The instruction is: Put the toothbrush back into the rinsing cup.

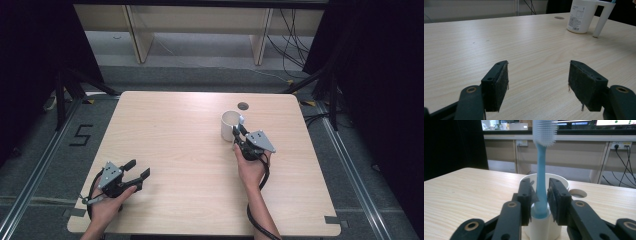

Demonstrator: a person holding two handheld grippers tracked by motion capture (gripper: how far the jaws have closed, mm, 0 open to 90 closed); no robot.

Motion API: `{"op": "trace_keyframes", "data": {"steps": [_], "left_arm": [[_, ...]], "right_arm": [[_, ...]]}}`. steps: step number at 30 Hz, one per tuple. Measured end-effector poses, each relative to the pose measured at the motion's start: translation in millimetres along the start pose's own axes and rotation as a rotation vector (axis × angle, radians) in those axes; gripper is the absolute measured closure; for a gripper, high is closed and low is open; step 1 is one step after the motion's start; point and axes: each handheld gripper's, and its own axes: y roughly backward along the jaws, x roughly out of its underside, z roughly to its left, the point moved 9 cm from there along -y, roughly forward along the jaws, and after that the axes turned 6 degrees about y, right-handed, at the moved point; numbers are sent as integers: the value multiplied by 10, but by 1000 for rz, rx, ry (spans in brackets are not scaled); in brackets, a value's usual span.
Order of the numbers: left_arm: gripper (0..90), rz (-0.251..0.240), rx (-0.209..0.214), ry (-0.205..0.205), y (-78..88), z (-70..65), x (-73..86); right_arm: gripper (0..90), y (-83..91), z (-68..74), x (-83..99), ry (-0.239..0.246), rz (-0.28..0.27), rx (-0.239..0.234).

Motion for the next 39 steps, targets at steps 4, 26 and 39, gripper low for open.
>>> {"op": "trace_keyframes", "data": {"steps": [4,26,39], "left_arm": [[321,0,0,0,0,0,0],[321,-1,-1,2,3,3,0],[320,-2,-2,2,5,5,-2]], "right_arm": [[688,18,-11,-3,15,-3,14],[528,62,-36,-7,20,44,-9],[447,184,-53,27,32,110,-36]]}}
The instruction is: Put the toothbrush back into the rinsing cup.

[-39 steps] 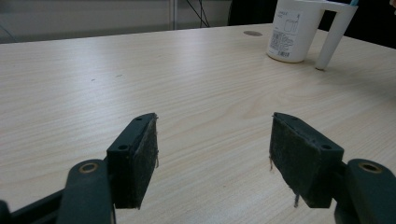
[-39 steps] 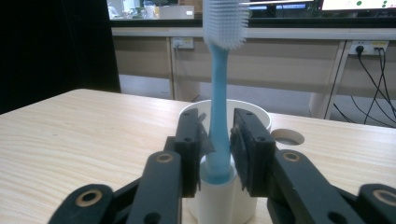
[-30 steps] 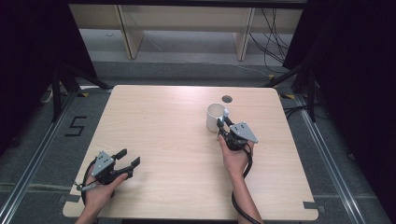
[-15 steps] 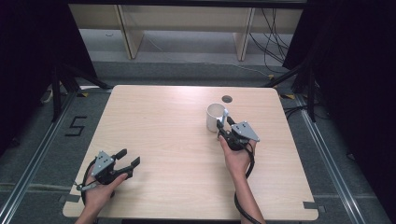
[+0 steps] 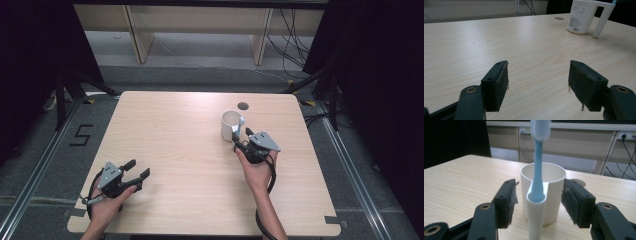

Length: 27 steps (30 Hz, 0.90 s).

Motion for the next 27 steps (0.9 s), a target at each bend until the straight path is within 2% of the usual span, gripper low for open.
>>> {"op": "trace_keyframes", "data": {"steps": [1,2,4,5,7,8,9,10,11,12,13,14,16,17,18,21,22,24,25,26,27], "left_arm": [[320,0,0,0,0,0,0],[320,-13,11,-7,-12,-2,-11],[320,-19,12,-7,-19,0,-15],[320,-24,8,-4,-22,1,-17],[320,-19,16,-7,-16,-2,-15],[320,-19,16,-7,-16,-2,-15],[320,-19,16,-7,-16,-2,-15],[320,-17,14,-8,-15,-2,-13],[320,2,-3,-3,3,2,2],[320,2,-2,-3,3,0,2],[320,2,-3,-3,4,1,2],[320,1,-2,-3,3,1,2],[320,2,-3,-3,3,2,2],[320,2,-2,-3,3,0,3],[320,3,-3,-4,3,0,3],[320,3,-3,-4,1,-2,4],[320,4,-3,-5,0,-3,4],[320,3,-3,-5,1,-3,4],[320,3,-3,-5,2,-2,4],[320,4,-4,-3,2,1,4],[320,4,-5,-3,2,1,4]], "right_arm": [[445,18,7,6,-8,7,-7],[444,33,-15,17,7,7,-3],[439,87,-4,51,-28,27,-8],[436,110,-26,70,-2,38,-18],[434,165,-34,109,-6,54,-19],[432,184,-53,121,33,57,-34],[430,220,-70,138,28,65,-17],[427,249,-68,156,24,76,-25],[424,278,-54,170,0,77,-36],[422,299,-87,182,50,83,-37],[421,328,-73,198,24,88,-34],[421,357,-83,221,42,100,-42],[420,382,-85,236,40,102,-44],[414,451,-92,278,17,118,-30],[412,472,-106,294,36,121,-42],[412,529,-117,327,29,118,-42],[412,592,-109,370,7,126,-37],[412,614,-128,392,22,124,-26],[412,640,-133,417,37,131,-40],[414,701,-123,467,0,138,-27],[416,721,-158,483,47,131,-32]]}}
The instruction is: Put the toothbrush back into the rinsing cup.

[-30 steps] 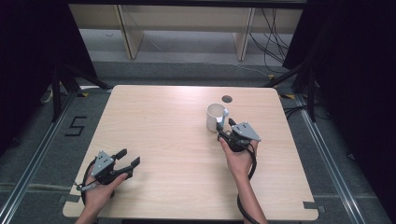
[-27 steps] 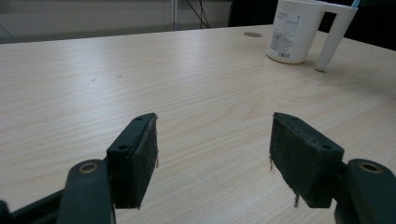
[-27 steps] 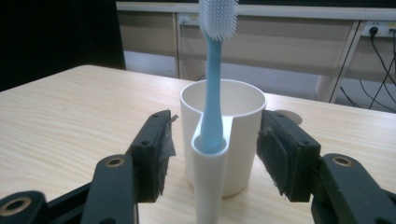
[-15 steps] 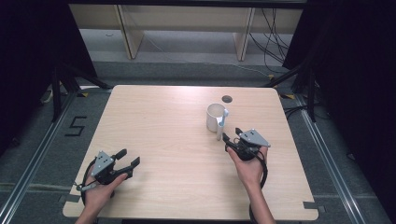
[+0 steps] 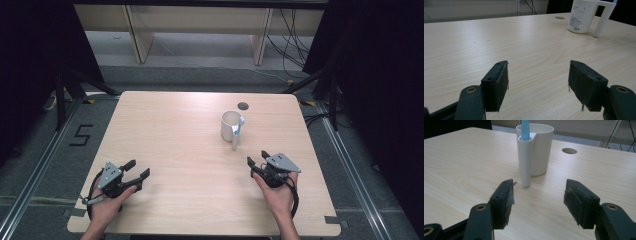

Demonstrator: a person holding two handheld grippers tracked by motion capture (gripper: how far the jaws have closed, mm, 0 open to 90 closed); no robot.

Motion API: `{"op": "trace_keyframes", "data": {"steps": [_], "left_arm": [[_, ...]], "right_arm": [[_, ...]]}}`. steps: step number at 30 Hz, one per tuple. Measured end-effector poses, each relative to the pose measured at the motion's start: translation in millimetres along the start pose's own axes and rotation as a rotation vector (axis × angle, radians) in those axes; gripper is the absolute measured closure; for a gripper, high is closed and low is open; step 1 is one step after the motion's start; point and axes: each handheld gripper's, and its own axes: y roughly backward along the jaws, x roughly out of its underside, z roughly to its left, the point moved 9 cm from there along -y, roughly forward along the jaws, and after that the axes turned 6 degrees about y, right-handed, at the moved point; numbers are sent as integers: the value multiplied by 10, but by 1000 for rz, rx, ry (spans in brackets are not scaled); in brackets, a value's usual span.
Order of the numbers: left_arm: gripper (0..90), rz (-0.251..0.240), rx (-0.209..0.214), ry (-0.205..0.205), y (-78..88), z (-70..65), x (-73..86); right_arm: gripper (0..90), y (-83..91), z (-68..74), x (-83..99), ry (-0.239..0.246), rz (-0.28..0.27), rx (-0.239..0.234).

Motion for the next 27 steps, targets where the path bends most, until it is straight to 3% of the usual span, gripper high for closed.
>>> {"op": "trace_keyframes", "data": {"steps": [3,5,9,10,11,13,14,15,16,19,20,21,24,27], "left_arm": [[320,0,-2,-1,-2,-2,1],[321,-11,7,-4,-17,-4,-9],[321,0,-7,1,-2,0,1],[321,0,-7,-2,-1,1,0],[321,-1,-8,-2,-1,1,0],[321,-1,-9,-2,-1,0,0],[321,-1,-10,-2,-1,1,0],[321,1,-11,-3,-1,0,1],[321,0,-12,-4,-2,-1,1],[322,-3,-10,-7,-4,-6,0],[322,0,-13,-9,-6,-7,2],[323,0,-14,-8,-7,-7,2],[323,0,-13,-8,-7,-8,2],[322,2,-16,-8,-4,-6,3]], "right_arm": [[416,105,-20,81,-5,8,3],[416,158,-61,119,0,-18,22],[416,307,-93,230,-35,-6,37],[416,335,-74,254,-79,-7,41],[416,368,-110,270,-53,-6,42],[416,400,-122,287,-66,-5,51],[416,424,-163,286,-42,-36,47],[416,460,-172,310,-53,-21,68],[415,470,-161,325,-64,-23,60],[415,481,-179,349,-38,-24,62],[414,492,-133,374,-89,-18,64],[415,502,-123,387,-92,-4,57],[415,491,-123,357,-66,-23,49],[415,478,-98,333,-76,-34,41]]}}
